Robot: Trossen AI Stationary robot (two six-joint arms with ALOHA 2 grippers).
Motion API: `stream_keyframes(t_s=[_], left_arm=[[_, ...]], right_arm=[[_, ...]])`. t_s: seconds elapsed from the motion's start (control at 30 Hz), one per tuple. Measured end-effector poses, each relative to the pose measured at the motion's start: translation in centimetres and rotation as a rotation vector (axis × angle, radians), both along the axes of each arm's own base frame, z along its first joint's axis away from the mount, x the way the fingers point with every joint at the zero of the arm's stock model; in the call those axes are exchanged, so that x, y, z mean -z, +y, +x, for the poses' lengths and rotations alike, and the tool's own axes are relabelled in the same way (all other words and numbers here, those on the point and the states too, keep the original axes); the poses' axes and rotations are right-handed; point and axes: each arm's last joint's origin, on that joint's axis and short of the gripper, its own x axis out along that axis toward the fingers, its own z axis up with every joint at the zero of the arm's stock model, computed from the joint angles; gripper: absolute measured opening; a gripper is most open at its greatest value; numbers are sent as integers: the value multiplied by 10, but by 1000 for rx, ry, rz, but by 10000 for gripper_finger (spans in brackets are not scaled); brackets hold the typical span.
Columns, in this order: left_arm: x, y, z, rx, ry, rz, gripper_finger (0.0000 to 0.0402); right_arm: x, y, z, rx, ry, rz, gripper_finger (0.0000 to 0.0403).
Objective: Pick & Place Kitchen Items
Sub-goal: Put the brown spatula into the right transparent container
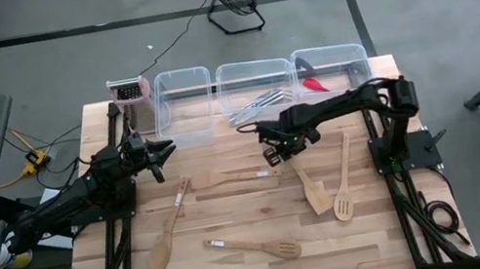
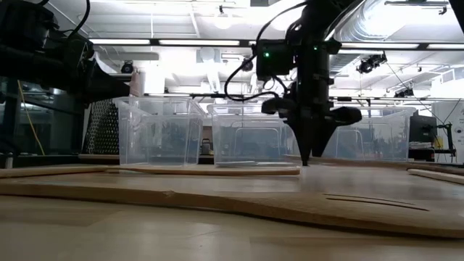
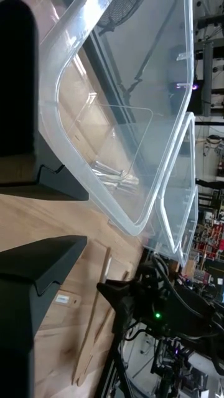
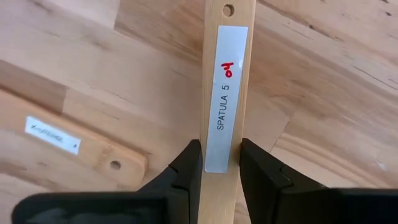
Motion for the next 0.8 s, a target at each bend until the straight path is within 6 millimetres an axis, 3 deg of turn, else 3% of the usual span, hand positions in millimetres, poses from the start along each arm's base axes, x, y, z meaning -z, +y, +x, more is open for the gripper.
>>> stream_keyframes(t_s=[0.5, 0.8], left_arm=[[0, 0, 0, 0, 0, 0, 101], [0, 0, 0, 0, 0, 0, 101]], right_arm=[[-12, 2, 2, -66, -84, 43, 79], [-36, 4, -2, -171, -183, 8, 79]])
